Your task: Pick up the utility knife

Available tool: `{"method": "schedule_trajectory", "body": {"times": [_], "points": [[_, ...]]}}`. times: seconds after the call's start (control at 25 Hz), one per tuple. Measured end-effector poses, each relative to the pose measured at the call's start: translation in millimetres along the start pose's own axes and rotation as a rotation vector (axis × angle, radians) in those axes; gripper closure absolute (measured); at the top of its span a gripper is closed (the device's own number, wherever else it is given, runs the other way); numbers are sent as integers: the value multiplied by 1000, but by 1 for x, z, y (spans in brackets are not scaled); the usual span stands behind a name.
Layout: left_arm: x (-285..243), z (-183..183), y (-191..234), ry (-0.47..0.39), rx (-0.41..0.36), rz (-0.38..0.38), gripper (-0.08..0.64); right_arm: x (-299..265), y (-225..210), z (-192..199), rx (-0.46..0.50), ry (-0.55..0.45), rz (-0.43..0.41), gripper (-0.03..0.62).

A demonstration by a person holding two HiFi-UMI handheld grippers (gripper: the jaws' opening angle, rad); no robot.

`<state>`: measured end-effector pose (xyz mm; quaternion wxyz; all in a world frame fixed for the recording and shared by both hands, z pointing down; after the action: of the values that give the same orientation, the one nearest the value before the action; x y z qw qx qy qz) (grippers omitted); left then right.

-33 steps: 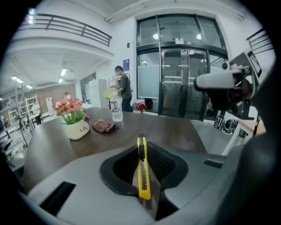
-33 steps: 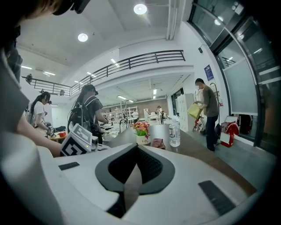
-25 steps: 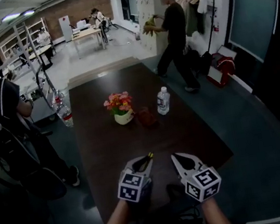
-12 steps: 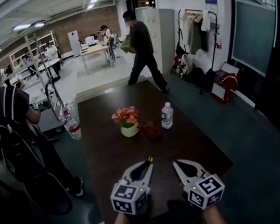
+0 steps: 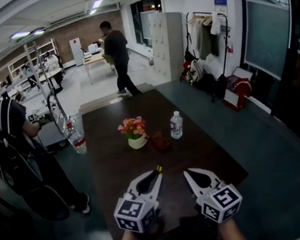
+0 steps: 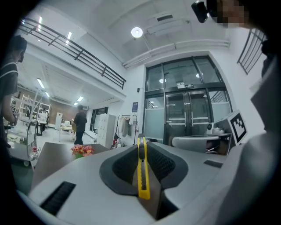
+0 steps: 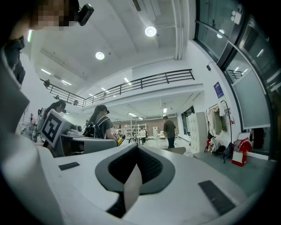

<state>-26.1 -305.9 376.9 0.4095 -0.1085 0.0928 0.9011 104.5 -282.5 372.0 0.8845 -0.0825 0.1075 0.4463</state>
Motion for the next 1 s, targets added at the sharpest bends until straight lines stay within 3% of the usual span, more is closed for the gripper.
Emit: {"method": "schedule_trajectory", "body": {"times": [0.44,1.0], "points": [[-6,0,0,7,-8,12,489,-3,-5,-3,-13,2,17,583],[18,4,2,-5,-26,54,489,1,27,-10,-16,-50,49,583]]}}
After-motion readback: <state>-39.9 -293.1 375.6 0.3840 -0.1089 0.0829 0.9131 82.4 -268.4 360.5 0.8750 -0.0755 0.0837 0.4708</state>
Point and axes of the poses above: the fingertips, and each gripper's own axes: x backward along the fingers, y to its left, z out of its underside, the point moved 4 cm from there along x, backward along the fingers, and after that the axes turned 14 degrees about y, right-handed, at the moved point
